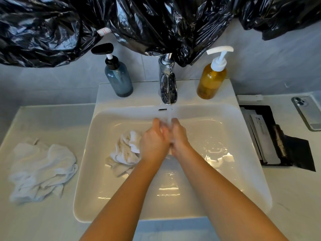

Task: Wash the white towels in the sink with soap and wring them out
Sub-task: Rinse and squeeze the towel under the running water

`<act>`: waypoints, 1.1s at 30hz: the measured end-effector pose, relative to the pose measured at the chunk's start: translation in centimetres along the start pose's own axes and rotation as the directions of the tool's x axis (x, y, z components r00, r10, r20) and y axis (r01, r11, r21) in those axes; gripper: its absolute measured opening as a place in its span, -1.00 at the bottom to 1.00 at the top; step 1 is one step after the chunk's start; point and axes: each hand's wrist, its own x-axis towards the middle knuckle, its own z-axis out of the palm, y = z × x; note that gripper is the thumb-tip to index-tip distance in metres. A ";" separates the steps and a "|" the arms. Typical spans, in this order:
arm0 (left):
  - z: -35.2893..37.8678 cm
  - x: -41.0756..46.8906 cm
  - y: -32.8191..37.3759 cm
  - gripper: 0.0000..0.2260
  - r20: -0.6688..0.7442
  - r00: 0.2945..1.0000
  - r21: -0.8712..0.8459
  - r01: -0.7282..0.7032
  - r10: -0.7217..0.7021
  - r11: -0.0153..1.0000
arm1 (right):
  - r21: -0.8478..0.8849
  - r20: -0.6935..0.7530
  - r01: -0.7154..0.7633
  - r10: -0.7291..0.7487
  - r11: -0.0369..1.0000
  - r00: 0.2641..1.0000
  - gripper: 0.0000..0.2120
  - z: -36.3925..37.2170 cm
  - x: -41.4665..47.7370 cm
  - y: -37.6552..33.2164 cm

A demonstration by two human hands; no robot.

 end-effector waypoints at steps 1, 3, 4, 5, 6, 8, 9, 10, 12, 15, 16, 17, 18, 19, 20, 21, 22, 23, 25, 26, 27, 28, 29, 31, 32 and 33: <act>0.0 0.6 0.2 -0.84 0.020 0.999 0.063 0.047 -0.048 0.997 | 0.012 -0.027 0.004 -0.004 1.000 1.000 -0.75 0.0 -0.2 0.2; -0.3 1.7 -0.1 -0.81 0.058 0.992 0.055 0.109 -0.113 0.992 | -0.063 -0.051 0.006 -0.010 0.998 0.999 -0.75 -0.6 -0.3 0.4; -0.6 2.1 -0.3 -0.79 0.090 0.988 -0.015 0.124 -0.122 0.992 | -0.109 -0.050 0.033 -0.039 0.994 0.998 -0.75 -0.9 -0.1 0.4; -1.0 2.2 -0.6 -0.78 0.119 0.987 -0.104 0.123 -0.111 0.987 | -0.119 -0.054 0.050 -0.057 0.992 0.997 -0.76 -1.4 0.0 0.3; -1.3 2.2 -0.8 -0.79 0.139 0.988 -0.182 0.097 -0.072 0.978 | -0.110 -0.038 0.053 -0.058 0.992 0.998 -0.76 -1.8 0.2 0.2; -1.6 1.7 -0.9 -0.82 0.168 0.986 -0.281 0.026 0.023 0.959 | -0.056 -0.035 0.034 -0.036 0.998 0.999 -0.73 -2.7 0.4 -0.1; -1.8 1.5 -0.8 -0.78 0.199 0.978 -0.311 -0.001 0.067 0.950 | -0.013 -0.025 -0.003 0.003 1.000 1.000 -0.71 -3.1 0.4 -0.4; -2.0 1.3 -0.7 -0.66 0.264 0.959 -0.326 -0.012 0.103 0.945 | 0.031 -0.017 -0.036 0.036 0.999 0.999 -0.69 -3.5 0.4 -0.7; -2.4 0.9 -0.8 -0.34 0.459 0.871 -0.296 -0.037 0.177 0.954 | 0.093 -0.030 -0.049 0.052 0.994 0.998 -0.70 -4.4 0.6 -1.4; -2.8 0.5 -3.4 -0.06 0.549 0.788 0.092 -0.387 0.278 0.917 | 0.079 -0.068 0.031 -0.026 0.996 0.997 -0.74 -6.4 0.6 -2.6; -3.0 0.4 -4.5 -0.06 0.542 0.786 0.241 -0.485 0.298 0.841 | 0.071 -0.065 0.042 -0.038 0.997 0.997 -0.73 -7.3 0.6 -2.8; -3.1 0.4 -5.3 -0.11 0.541 0.789 0.364 -0.531 0.290 0.765 | 0.062 -0.059 0.050 -0.046 0.997 0.997 -0.70 -8.2 0.6 -3.0; -3.1 0.4 -6.0 -0.19 0.532 0.805 0.455 -0.535 0.265 0.712 | 0.044 -0.058 0.048 -0.046 0.998 0.997 -0.67 -9.2 0.6 -3.1; -3.1 0.5 -6.2 -0.31 0.512 0.827 0.527 -0.517 0.233 0.675 | 0.009 -0.065 0.047 -0.046 0.999 0.997 -0.66 -10.0 0.4 -3.1; -3.3 0.7 -6.0 -0.46 0.486 0.850 0.583 -0.488 0.202 0.650 | -0.035 -0.066 0.052 -0.054 0.998 0.996 -0.66 -10.8 0.3 -3.1; -3.5 1.0 -5.5 -0.61 0.464 0.869 0.611 -0.456 0.175 0.647 | -0.087 -0.062 0.077 -0.082 0.993 0.995 -0.69 -11.5 0.1 -3.1; -3.9 1.3 -4.9 -0.72 0.440 0.885 0.585 -0.413 0.154 0.698 | -0.141 -0.055 0.117 -0.126 0.983 0.991 -0.71 -12.2 0.1 -2.8; -4.5 1.5 -4.2 -0.81 0.416 0.899 0.494 -0.347 0.133 0.797 | -0.219 -0.034 0.162 -0.173 0.962 0.984 -0.73 -12.8 -0.2 -2.4; -5.9 1.7 -3.0 -0.90 0.391 0.916 0.231 -0.197 0.095 0.953 | -0.414 0.044 0.248 -0.253 0.876 0.966 -0.78 -13.8 -1.0 -1.4; -6.6 1.9 -2.4 -0.91 0.387 0.917 0.143 -0.165 0.098 0.976 | -0.488 0.089 0.294 -0.288 0.822 0.953 -0.84 -14.1 -1.2 -0.9; -7.4 1.9 -1.7 -0.92 0.385 0.916 0.088 -0.156 0.111 0.984 | -0.541 0.128 0.323 -0.304 0.777 0.944 -0.91 -14.3 -1.5 -0.5; -8.2 1.8 -1.0 -0.92 0.383 0.915 0.048 -0.159 0.129 0.986 | -0.595 0.153 0.329 -0.299 0.733 0.942 -0.92 -14.5 -1.4 -0.1; -8.9 1.7 -0.3 -0.93 0.378 0.913 0.018 -0.170 0.151 0.985 | -0.657 0.175 0.329 -0.287 0.678 0.942 -0.83 -14.3 -1.6 0.2; -9.7 1.5 1.0 -0.90 0.373 0.907 -0.007 -0.210 0.198 0.978 | -0.756 0.303 0.417 -0.294 0.505 0.906 -0.48 -12.9 -2.4 0.0; -10.0 1.4 1.7 -0.90 0.383 0.896 0.009 -0.246 0.224 0.969 | -0.747 0.396 0.484 -0.280 0.457 0.875 -0.28 -11.7 -3.0 -0.2; -10.1 1.3 2.2 -0.90 0.399 0.881 0.032 -0.290 0.254 0.957 | -0.717 0.475 0.529 -0.238 0.453 0.847 -0.12 -10.2 -3.7 -0.3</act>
